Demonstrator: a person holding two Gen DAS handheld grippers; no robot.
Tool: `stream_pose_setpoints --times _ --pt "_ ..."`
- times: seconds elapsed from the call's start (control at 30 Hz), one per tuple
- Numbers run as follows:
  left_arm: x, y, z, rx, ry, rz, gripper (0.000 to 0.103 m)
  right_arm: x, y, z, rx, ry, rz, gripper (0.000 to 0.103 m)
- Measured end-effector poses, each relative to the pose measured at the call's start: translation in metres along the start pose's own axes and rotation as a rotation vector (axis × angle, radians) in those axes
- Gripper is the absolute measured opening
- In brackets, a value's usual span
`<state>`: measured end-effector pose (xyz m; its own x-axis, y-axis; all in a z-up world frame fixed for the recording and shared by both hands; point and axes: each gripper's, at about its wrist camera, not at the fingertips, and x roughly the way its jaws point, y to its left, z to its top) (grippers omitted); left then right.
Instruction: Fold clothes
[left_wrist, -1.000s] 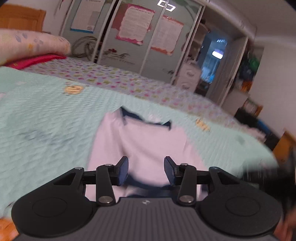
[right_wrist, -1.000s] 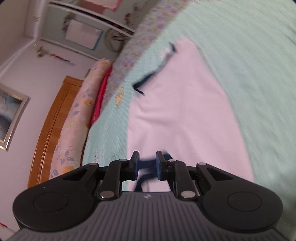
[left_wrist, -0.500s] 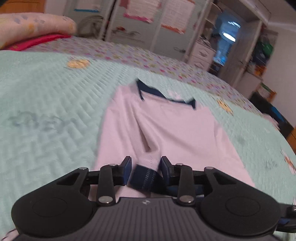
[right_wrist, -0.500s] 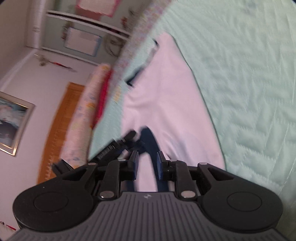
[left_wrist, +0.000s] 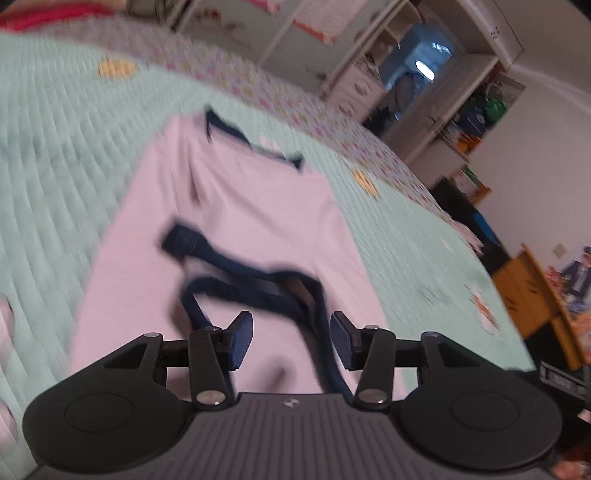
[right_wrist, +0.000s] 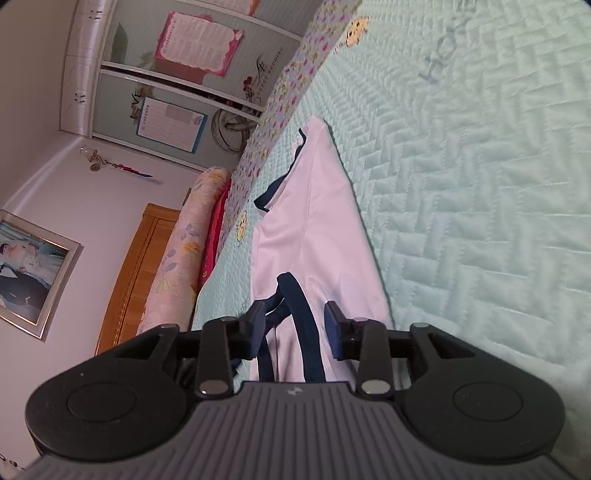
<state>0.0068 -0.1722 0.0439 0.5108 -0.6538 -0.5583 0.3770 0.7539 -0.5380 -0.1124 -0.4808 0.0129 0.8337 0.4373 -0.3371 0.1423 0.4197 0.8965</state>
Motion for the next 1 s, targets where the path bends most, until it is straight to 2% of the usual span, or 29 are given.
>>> stream_pose_setpoints --times 0.03,0.17,0.33,0.4,0.5,0.6,0.7,0.77,0.9,1.0 --pt "-0.002 -0.003 -0.005 -0.003 0.015 -0.019 0.049 -0.004 -0.001 -0.002 -0.012 -0.003 0.001 0.037" --pt "-0.024 -0.018 -0.022 0.009 -0.026 -0.041 0.05 -0.029 -0.002 -0.014 -0.043 -0.021 0.027 0.037" --pt "-0.084 -0.041 -0.071 -0.039 -0.017 0.011 0.052 -0.101 0.006 -0.054 -0.049 -0.107 0.091 0.039" --pt "-0.111 -0.051 -0.095 -0.063 -0.009 0.034 0.054 -0.142 0.008 -0.075 -0.051 -0.146 0.084 0.047" --pt "-0.148 -0.06 -0.134 -0.148 0.04 0.059 0.057 -0.201 0.0 -0.105 -0.009 -0.198 0.036 0.049" --pt "-0.167 -0.068 -0.164 -0.175 0.087 0.072 0.057 -0.24 -0.022 -0.125 0.066 -0.222 -0.023 0.05" --pt "-0.176 -0.073 -0.179 -0.201 0.121 0.108 0.057 -0.255 -0.039 -0.138 0.062 -0.228 -0.097 0.054" --pt "-0.185 -0.078 -0.183 -0.212 0.125 0.117 0.057 -0.248 -0.041 -0.143 -0.003 -0.204 -0.125 0.054" --pt "-0.202 -0.089 -0.185 -0.192 0.109 0.143 0.058 -0.224 -0.035 -0.143 -0.154 -0.207 -0.296 0.053" --pt "-0.206 -0.094 -0.185 -0.177 0.109 0.157 0.059 -0.214 -0.045 -0.138 -0.163 -0.206 -0.295 0.053"
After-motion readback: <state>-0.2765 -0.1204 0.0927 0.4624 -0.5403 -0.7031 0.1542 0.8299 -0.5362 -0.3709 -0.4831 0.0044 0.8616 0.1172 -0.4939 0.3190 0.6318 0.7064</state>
